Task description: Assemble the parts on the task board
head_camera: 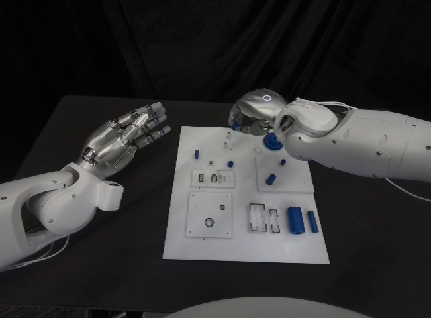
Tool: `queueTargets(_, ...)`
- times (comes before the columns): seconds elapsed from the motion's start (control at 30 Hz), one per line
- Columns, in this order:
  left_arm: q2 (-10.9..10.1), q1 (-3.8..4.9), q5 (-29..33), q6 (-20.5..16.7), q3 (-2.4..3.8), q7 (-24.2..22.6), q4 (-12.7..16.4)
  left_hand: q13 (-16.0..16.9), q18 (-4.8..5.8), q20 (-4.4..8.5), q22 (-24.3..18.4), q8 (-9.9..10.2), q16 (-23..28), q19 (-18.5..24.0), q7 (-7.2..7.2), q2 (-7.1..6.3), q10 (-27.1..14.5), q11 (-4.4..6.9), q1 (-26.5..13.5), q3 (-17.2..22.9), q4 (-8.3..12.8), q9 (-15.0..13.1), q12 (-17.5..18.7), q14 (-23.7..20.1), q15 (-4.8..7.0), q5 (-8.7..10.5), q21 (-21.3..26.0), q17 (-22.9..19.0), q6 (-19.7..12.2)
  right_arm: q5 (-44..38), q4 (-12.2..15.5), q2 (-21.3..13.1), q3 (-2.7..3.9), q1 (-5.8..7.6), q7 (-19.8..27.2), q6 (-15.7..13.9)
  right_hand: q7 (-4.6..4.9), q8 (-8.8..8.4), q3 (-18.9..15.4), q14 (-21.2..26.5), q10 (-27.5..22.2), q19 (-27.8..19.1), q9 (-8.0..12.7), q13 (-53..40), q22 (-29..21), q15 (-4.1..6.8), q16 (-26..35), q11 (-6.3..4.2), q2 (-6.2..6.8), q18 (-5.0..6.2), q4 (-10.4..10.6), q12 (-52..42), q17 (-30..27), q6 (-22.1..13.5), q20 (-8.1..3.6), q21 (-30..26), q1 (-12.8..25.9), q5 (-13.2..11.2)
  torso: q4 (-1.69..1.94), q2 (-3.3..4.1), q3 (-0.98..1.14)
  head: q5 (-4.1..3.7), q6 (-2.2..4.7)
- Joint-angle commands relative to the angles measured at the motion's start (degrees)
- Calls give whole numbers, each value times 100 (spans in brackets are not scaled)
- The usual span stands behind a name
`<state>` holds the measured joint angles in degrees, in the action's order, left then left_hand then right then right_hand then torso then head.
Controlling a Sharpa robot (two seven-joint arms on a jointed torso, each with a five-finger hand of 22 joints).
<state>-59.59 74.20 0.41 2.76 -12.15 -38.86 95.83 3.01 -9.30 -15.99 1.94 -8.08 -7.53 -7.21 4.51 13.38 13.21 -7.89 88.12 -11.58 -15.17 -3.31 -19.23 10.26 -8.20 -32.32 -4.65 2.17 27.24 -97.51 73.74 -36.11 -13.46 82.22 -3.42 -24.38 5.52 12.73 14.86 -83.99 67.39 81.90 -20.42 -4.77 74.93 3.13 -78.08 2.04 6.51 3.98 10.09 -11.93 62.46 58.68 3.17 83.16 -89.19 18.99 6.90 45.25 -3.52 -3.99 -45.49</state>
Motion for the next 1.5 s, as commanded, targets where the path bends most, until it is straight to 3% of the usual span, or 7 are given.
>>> queueTargets(0.03,13,7,20,77,5,-518,5,1,-108,-45,-3,-29,-18,2,34,0,0,-37,49,36,7,1,-13,2,-48,-25,-12,8,-20,10,-112,64,6,-13,-5,87,8,-57,13,-30,-1,3,-10,7,345,4,-31,37,-48,-92,-28,57,3,-59,-2,4,22,-45,19,6,-3,-16,6)
queueTargets(0.2,31,7,20,85,5,-507,-4,1,-108,-45,-3,-29,-18,2,34,0,0,-37,49,36,7,1,-13,2,-48,-25,-12,8,-20,10,-249,157,7,-51,-23,239,22,-108,24,-23,-47,-5,-25,17,339,-13,-25,59,-39,-90,-22,121,0,-144,13,-6,47,-111,29,12,-3,-41,12)
queueTargets(0.43,72,7,20,105,5,-495,-17,1,-107,-45,-3,-27,-19,2,36,2,0,-37,55,46,11,2,-14,2,-48,-26,-12,8,-27,11,-318,201,7,-83,-42,370,25,-129,26,-18,-67,-13,-37,21,331,-22,-20,68,-32,-87,-14,156,-5,-176,22,-16,69,-165,32,13,19,-60,9)
queueTargets(0.6,97,7,20,113,5,-487,-36,1,-107,-45,-3,-27,-19,2,36,2,0,-37,55,46,11,2,-14,2,-48,-26,-12,8,-27,11,-307,209,7,-90,-44,409,26,-134,28,-16,-70,-11,-40,22,335,-23,-18,69,-32,-88,-13,164,-9,-184,24,-14,72,-175,14,12,28,-53,15)
queueTargets(0.83,118,7,20,121,5,-475,-52,1,-107,-45,-3,-27,-19,2,36,2,0,-37,55,46,11,2,-14,2,-48,-26,-12,8,-27,11,-281,222,7,-103,-32,410,27,-150,33,-12,-81,-12,-45,23,337,-27,-16,73,-29,-88,-12,184,-9,-209,29,-16,77,-188,5,4,25,-43,17)
queueTargets(1.4,159,7,21,144,5,-451,-124,2,-107,-44,-4,-28,-20,3,39,7,2,-39,64,62,17,2,-19,1,-47,-29,-11,8,-29,11,-371,339,7,-146,6,406,32,-176,50,0,-84,-11,-55,21,345,-31,-4,75,-45,-89,-5,209,-30,-249,35,-17,88,-215,27,-2,16,-64,4)
queueTargets(1.5,169,7,21,145,5,-452,-145,2,-107,-43,-4,-29,-20,0,43,12,5,-40,70,77,21,2,-25,0,-46,-31,-13,8,-32,11,-396,372,7,-149,0,420,34,-191,55,5,-90,-10,-57,20,350,-33,0,79,-47,-90,-2,223,-33,-272,37,-17,94,-221,39,0,15,-100,-1)
